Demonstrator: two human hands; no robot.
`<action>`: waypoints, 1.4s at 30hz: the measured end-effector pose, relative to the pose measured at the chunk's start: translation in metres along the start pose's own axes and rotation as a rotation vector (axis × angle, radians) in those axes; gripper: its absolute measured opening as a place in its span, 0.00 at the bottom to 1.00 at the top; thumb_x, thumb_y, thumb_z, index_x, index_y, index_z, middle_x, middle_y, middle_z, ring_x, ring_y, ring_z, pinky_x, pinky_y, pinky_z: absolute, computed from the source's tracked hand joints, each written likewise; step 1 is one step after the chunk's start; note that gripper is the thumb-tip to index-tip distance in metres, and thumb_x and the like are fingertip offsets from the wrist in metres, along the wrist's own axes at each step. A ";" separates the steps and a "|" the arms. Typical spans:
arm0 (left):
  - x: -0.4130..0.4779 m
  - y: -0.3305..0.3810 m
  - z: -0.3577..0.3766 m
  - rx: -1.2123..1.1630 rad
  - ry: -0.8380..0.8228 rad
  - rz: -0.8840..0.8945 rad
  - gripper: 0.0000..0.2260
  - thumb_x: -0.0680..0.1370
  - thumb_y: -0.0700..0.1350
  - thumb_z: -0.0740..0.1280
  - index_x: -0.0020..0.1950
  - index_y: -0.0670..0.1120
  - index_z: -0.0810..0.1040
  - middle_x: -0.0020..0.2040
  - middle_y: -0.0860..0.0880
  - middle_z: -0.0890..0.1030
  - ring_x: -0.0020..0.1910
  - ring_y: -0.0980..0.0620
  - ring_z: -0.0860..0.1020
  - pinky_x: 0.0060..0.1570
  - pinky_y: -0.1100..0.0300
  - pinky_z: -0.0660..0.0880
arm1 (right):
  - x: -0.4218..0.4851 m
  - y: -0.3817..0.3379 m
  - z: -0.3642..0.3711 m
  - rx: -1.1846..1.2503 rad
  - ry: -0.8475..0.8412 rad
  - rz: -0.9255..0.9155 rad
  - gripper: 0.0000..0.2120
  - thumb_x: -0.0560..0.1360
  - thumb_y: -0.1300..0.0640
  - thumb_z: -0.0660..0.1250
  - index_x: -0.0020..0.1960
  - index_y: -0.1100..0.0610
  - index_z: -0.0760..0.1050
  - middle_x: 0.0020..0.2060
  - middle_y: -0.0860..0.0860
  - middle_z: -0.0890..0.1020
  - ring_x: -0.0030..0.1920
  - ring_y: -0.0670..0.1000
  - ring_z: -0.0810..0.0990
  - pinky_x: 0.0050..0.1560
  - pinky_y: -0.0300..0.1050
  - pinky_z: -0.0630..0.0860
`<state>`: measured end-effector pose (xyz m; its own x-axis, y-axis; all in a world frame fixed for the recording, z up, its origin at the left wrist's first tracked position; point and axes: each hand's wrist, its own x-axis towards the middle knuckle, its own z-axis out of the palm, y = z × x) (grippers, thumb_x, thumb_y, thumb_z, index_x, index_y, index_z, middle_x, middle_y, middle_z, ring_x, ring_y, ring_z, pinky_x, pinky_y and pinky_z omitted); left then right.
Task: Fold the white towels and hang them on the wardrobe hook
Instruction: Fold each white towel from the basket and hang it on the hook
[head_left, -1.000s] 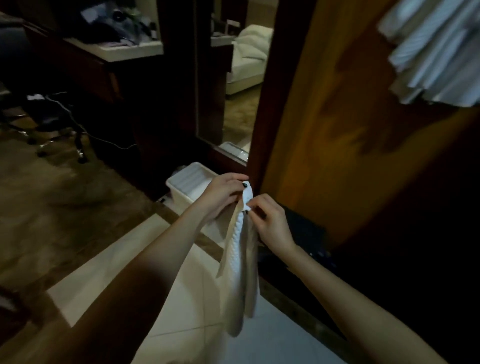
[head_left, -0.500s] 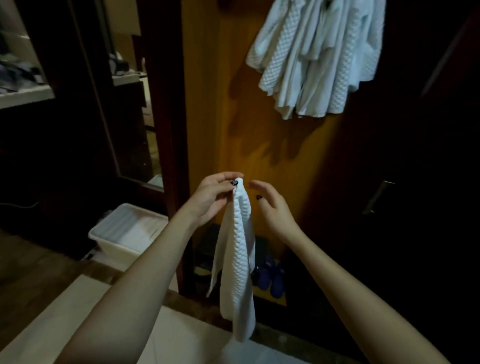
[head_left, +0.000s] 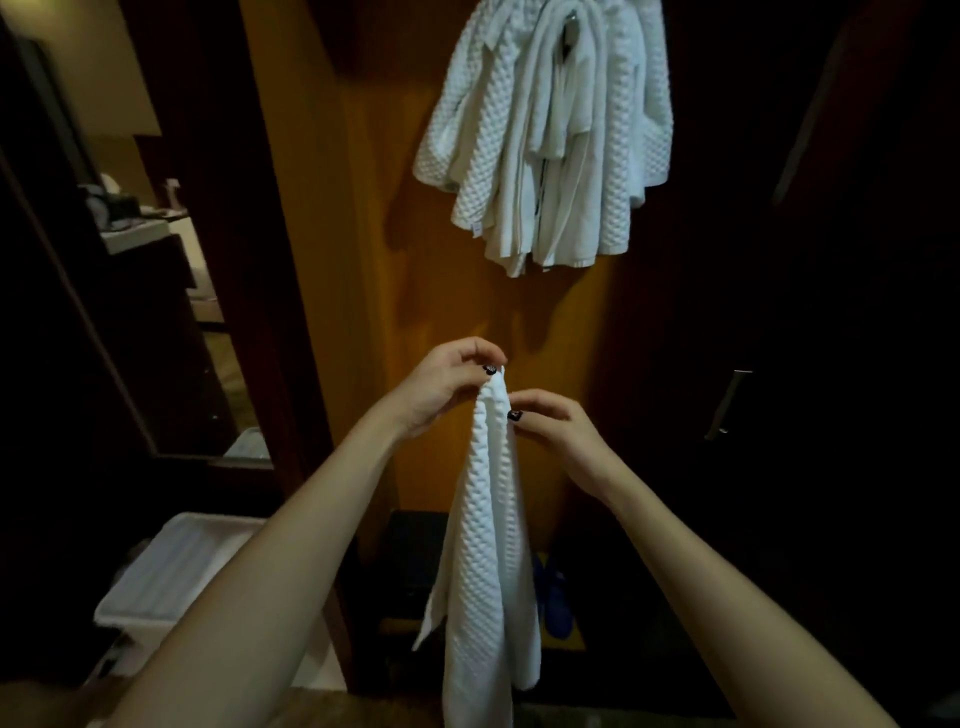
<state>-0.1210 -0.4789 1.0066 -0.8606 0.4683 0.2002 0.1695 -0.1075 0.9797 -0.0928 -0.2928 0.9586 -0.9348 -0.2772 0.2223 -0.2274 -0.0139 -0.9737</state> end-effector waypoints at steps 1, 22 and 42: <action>0.004 0.001 -0.003 0.037 -0.026 0.004 0.12 0.76 0.31 0.61 0.46 0.46 0.78 0.42 0.49 0.78 0.39 0.57 0.78 0.41 0.65 0.76 | 0.002 0.001 0.000 0.020 0.010 0.014 0.07 0.76 0.68 0.65 0.50 0.60 0.79 0.55 0.54 0.82 0.57 0.54 0.80 0.59 0.47 0.76; 0.065 0.000 -0.042 -0.046 0.237 0.180 0.19 0.77 0.31 0.60 0.38 0.50 0.85 0.34 0.53 0.82 0.34 0.57 0.78 0.35 0.66 0.75 | 0.002 0.044 -0.018 -0.818 0.100 -0.014 0.28 0.75 0.64 0.66 0.67 0.37 0.72 0.62 0.35 0.75 0.50 0.34 0.78 0.46 0.34 0.75; 0.083 -0.035 -0.050 0.458 0.371 0.158 0.04 0.74 0.32 0.68 0.47 0.38 0.81 0.38 0.51 0.77 0.36 0.58 0.73 0.36 0.73 0.68 | 0.018 0.023 -0.065 -0.547 0.448 -0.076 0.26 0.77 0.68 0.60 0.63 0.40 0.76 0.60 0.40 0.79 0.59 0.43 0.78 0.58 0.40 0.76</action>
<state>-0.2225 -0.4800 0.9884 -0.9040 0.1316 0.4068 0.4276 0.2758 0.8609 -0.1327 -0.2363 0.9436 -0.9063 0.1292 0.4024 -0.2913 0.4991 -0.8161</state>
